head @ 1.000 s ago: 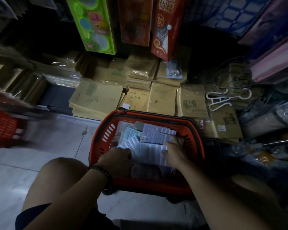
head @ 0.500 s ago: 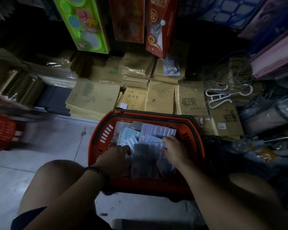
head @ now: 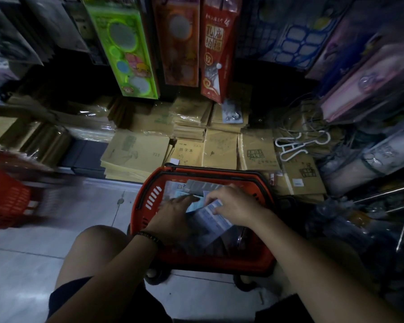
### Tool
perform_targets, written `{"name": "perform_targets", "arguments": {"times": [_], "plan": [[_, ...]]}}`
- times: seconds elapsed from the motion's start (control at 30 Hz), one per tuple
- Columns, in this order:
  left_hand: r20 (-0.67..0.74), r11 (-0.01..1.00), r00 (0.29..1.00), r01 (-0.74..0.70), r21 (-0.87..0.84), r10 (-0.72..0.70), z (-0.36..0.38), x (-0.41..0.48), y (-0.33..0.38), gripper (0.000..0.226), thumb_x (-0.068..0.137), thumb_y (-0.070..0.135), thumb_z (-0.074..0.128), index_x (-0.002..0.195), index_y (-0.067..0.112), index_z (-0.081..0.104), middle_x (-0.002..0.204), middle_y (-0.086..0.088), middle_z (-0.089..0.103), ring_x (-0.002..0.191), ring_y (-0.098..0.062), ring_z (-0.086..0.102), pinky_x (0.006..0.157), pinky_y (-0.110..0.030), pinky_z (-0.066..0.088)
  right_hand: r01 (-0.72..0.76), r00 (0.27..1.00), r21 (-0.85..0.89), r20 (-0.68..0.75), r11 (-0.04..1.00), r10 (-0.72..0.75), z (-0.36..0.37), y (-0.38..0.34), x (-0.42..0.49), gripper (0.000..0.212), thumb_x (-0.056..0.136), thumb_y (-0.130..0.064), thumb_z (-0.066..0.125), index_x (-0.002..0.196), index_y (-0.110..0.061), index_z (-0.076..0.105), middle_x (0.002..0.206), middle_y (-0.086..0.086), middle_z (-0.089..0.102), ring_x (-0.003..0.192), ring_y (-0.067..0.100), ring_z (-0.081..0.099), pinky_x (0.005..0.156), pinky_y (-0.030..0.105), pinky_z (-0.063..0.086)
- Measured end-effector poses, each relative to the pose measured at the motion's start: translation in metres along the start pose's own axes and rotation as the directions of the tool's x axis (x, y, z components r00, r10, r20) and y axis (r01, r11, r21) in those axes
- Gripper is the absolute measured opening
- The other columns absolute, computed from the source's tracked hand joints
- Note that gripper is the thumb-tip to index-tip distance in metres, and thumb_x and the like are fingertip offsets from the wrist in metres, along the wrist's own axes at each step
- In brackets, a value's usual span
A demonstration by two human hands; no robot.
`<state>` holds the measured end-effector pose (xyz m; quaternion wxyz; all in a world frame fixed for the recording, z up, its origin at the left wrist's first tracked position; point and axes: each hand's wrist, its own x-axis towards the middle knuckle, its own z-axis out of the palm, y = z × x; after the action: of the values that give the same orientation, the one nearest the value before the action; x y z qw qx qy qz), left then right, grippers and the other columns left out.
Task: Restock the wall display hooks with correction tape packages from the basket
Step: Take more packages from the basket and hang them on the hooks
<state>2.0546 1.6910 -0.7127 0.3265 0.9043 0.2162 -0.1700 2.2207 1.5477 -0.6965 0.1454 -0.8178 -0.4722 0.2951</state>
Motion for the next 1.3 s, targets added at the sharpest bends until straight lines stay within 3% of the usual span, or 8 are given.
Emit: {"name": "perform_targets", "arguments": {"times": [0.17, 0.3, 0.47, 0.6, 0.7, 0.93, 1.13, 1.3], "plan": [[-0.079, 0.95, 0.997, -0.048, -0.309, 0.025, -0.011, -0.027, 0.016, 0.047, 0.087, 0.036, 0.081, 0.129, 0.039, 0.061, 0.116, 0.018, 0.072, 0.105, 0.003, 0.067, 0.1, -0.037, 0.058, 0.129, 0.988, -0.146, -0.063, 0.981, -0.14, -0.039, -0.041, -0.017, 0.035, 0.086, -0.033, 0.083, 0.117, -0.043, 0.068, 0.123, -0.008, 0.063, 0.127, 0.02, 0.046, 0.103, 0.041, 0.039], [-0.18, 0.769, 0.983, -0.081, -0.634, -0.044, -0.024, -0.048, 0.026, 0.045, 0.088, 0.03, 0.084, 0.13, 0.028, 0.067, 0.119, 0.003, 0.079, 0.11, -0.015, 0.075, 0.096, -0.044, 0.062, 0.077, 0.878, -0.273, -0.438, 0.959, -0.195, -0.046, -0.061, -0.043, 0.081, 0.08, -0.037, 0.087, 0.15, -0.035, 0.046, 0.154, -0.002, 0.036, 0.146, 0.023, 0.027, 0.121, 0.042, 0.023], [-0.297, 0.583, 0.948, -0.178, -0.793, -0.114, -0.044, -0.061, 0.068, 0.043, 0.084, 0.025, 0.088, 0.123, 0.023, 0.071, 0.115, 0.001, 0.08, 0.108, -0.02, 0.077, 0.096, -0.046, 0.062, 0.003, 0.687, 0.346, -0.682, 0.938, 0.25, -0.035, -0.076, -0.077, 0.081, 0.082, -0.036, 0.087, 0.146, -0.031, 0.037, 0.146, -0.004, 0.032, 0.134, 0.019, 0.044, 0.104, 0.039, 0.052], [-0.494, 0.627, 0.856, -0.303, -0.718, -0.153, -0.066, -0.068, 0.103, 0.046, 0.078, 0.04, 0.09, 0.116, 0.033, 0.068, 0.111, 0.004, 0.079, 0.1, -0.013, 0.077, 0.087, -0.044, 0.065, 0.113, 0.728, 0.518, -0.624, 0.848, 0.284, -0.043, -0.095, -0.089, 0.038, 0.095, -0.046, 0.071, 0.131, -0.039, 0.058, 0.133, -0.013, 0.055, 0.121, 0.009, 0.059, 0.092, 0.022, 0.052], [-0.605, 0.708, 0.796, -0.42, -0.568, -0.013, -0.079, -0.069, 0.128, 0.049, 0.08, 0.023, 0.087, 0.119, 0.038, 0.062, 0.118, 0.005, 0.074, 0.105, -0.016, 0.075, 0.083, -0.035, 0.065, 0.263, 0.839, 0.781, -0.475, 0.566, 0.265, -0.075, -0.116, -0.097, 0.027, 0.094, -0.046, 0.074, 0.119, -0.04, 0.069, 0.116, -0.01, 0.075, 0.105, 0.011, 0.073, 0.085, 0.032, 0.061], [-0.559, 0.748, 0.777, -0.547, -0.375, 0.288, -0.126, -0.088, 0.169, 0.083, 0.085, 0.02, 0.085, 0.151, 0.045, 0.041, 0.144, 0.025, 0.056, 0.129, 0.005, 0.055, 0.092, -0.012, 0.051, 0.275, 0.711, 0.708, -0.605, 0.65, 0.359, -0.151, -0.122, -0.11, 0.047, 0.066, -0.058, 0.078, 0.098, -0.024, 0.075, 0.09, -0.007, 0.079, 0.083, 0.011, 0.076, 0.082, 0.051, 0.062], [-0.612, 0.589, 0.787, -0.533, -0.607, 0.08, -0.203, -0.093, 0.188, 0.058, 0.086, 0.027, 0.087, 0.136, 0.029, 0.059, 0.132, -0.001, 0.068, 0.122, -0.026, 0.067, 0.101, -0.042, 0.059, 0.466, 0.737, 0.695, -0.647, 0.548, 0.194, -0.222, -0.12, -0.126, 0.031, 0.095, -0.006, 0.073, 0.123, -0.019, 0.071, 0.114, -0.004, 0.079, 0.107, 0.019, 0.075, 0.086, 0.034, 0.061], [-0.286, 0.452, 0.929, -0.366, -0.814, 0.236, -0.249, -0.1, 0.21, 0.061, 0.094, 0.037, 0.076, 0.148, 0.018, 0.053, 0.141, -0.011, 0.068, 0.125, -0.038, 0.068, 0.107, -0.064, 0.051, 0.546, 0.736, 0.684, -0.668, 0.484, 0.113, -0.266, -0.136, -0.146, 0.032, 0.1, -0.007, 0.064, 0.129, -0.02, 0.069, 0.12, 0.002, 0.077, 0.11, 0.025, 0.074, 0.091, 0.045, 0.06]]}}
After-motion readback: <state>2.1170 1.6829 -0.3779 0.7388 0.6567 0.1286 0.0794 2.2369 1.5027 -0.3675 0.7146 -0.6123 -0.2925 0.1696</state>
